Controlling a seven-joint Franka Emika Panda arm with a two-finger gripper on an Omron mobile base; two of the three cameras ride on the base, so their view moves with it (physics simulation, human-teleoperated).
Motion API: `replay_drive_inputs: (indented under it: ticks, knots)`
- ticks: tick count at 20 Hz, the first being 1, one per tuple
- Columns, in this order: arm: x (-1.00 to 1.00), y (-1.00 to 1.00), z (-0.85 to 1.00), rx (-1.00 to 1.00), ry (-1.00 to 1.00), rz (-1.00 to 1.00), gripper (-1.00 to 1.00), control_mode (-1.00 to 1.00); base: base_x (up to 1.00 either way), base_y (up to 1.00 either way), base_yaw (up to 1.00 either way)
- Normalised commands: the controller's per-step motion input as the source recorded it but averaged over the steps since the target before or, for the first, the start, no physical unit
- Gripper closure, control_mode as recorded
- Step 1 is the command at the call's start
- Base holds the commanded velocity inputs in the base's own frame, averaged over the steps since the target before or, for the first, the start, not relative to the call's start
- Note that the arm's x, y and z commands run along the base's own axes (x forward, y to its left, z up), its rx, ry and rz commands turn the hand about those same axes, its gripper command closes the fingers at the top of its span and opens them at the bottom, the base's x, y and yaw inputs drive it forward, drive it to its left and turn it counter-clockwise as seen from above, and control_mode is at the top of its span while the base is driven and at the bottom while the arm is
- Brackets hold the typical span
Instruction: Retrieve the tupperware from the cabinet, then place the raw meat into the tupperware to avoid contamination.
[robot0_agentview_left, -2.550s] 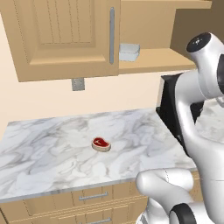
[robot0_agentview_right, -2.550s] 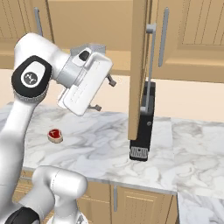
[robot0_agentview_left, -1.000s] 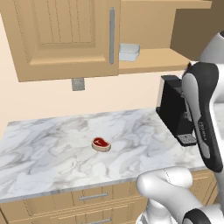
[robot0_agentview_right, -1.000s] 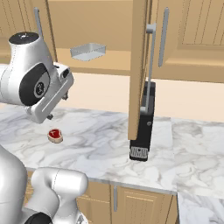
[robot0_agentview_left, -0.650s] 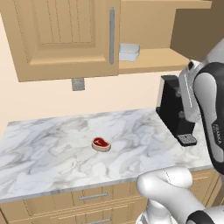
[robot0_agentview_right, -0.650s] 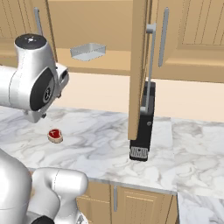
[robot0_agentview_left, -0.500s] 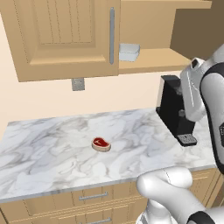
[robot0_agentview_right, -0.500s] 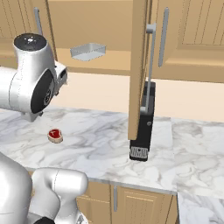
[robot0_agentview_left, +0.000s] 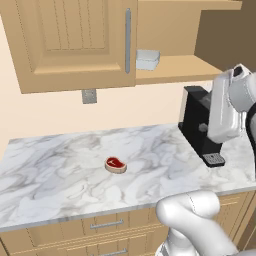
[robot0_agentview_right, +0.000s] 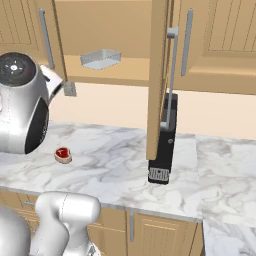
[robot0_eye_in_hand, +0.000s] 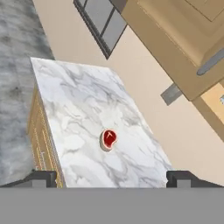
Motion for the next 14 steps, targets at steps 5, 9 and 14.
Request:
replay_drive_inputs:
  ticks: [5,9,14]
  knots:
    - [-0.09,0.52,0.00,0.18,-0.15,-0.07,-1.00,-1.00,0.00,0.00,0.00]
    - [0.00,0.43,0.05,0.21,-0.10,-0.07,-1.00,-1.00,0.00,0.00,0.00]
    - [0.11,0.36,0.02,0.26,-0.04,-0.05,-1.00,-1.00,0.00,0.00,0.00]
